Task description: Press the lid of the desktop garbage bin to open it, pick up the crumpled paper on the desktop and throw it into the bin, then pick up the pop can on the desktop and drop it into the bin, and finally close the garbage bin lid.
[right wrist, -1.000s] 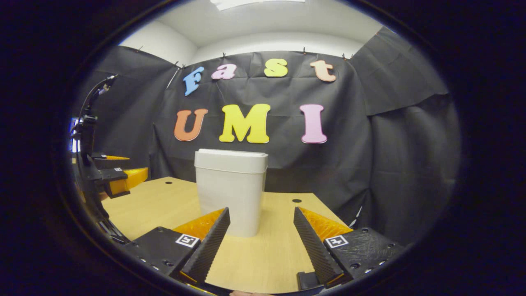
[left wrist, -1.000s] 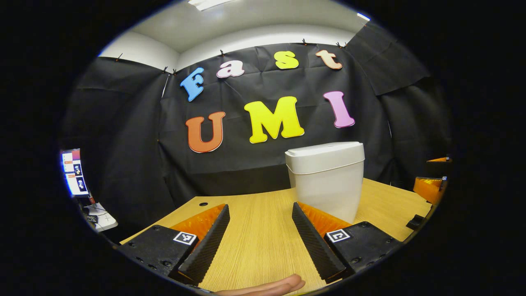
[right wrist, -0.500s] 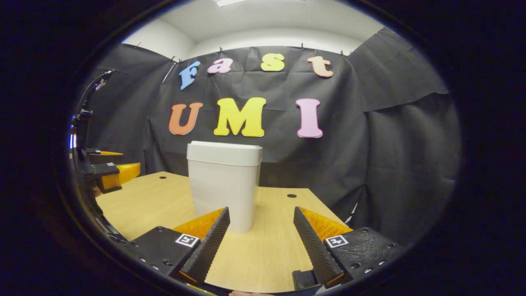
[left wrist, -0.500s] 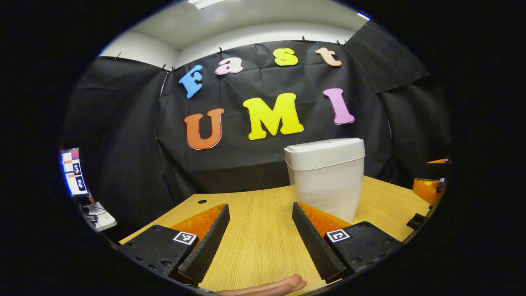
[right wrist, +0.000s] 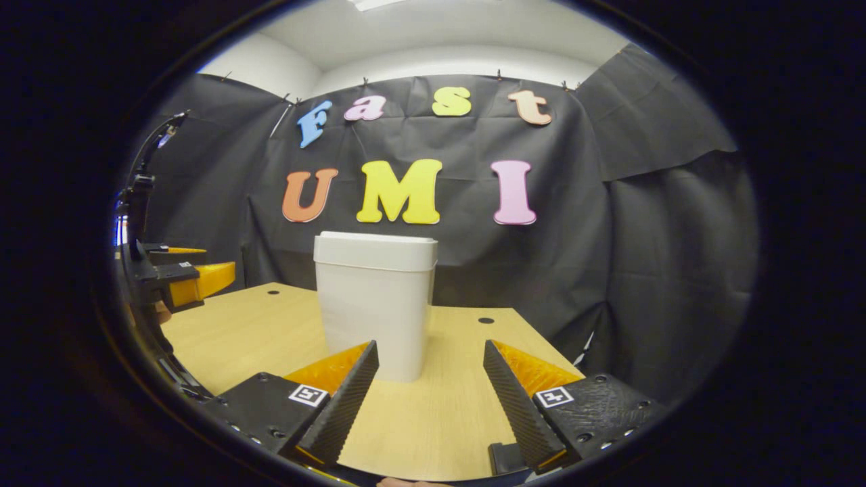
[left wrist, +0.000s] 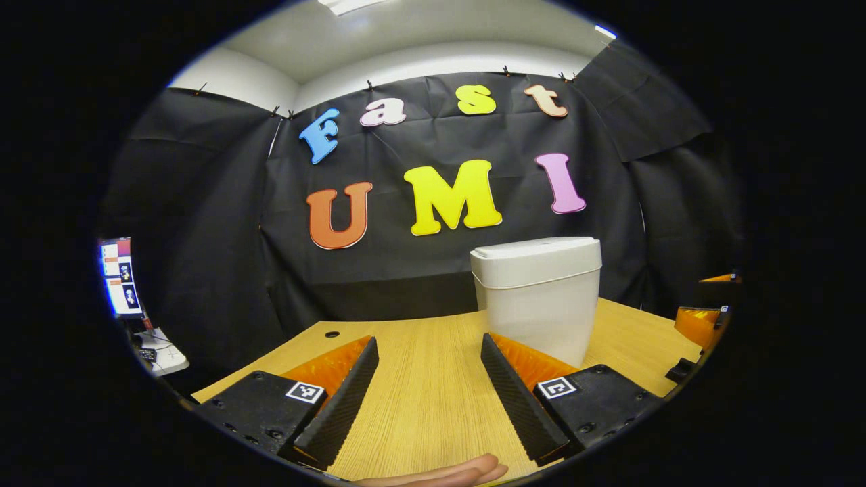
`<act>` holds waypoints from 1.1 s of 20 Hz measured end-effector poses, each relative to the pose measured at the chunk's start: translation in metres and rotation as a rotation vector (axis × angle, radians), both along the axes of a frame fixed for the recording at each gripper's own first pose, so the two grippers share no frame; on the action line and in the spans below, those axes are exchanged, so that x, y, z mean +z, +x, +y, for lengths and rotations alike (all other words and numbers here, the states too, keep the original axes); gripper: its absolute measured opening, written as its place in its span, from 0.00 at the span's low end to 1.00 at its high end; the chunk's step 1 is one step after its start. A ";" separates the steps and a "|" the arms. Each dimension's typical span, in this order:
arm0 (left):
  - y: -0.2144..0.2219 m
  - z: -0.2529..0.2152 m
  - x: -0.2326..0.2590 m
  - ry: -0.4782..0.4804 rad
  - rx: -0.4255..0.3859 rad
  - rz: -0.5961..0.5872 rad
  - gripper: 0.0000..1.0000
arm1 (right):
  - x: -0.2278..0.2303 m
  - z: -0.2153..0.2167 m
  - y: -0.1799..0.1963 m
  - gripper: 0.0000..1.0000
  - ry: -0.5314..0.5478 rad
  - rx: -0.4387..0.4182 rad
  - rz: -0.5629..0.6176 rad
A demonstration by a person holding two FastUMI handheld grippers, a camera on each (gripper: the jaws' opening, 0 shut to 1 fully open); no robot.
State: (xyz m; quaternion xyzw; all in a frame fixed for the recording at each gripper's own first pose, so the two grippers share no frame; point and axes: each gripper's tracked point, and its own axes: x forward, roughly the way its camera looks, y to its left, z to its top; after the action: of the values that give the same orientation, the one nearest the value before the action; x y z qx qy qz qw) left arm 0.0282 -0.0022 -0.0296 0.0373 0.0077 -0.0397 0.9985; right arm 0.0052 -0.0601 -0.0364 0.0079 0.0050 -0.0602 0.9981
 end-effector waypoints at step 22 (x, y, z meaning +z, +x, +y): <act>0.006 0.005 -0.009 -0.009 0.018 0.034 0.98 | -0.016 0.003 0.006 0.96 -0.010 0.004 0.043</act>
State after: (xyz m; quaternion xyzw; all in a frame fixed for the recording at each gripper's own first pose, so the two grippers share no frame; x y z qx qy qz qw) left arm 0.0338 0.0030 -0.0387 0.0319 0.0246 -0.0313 0.9987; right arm 0.0108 -0.0576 -0.0521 0.0016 0.0260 -0.0582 0.9980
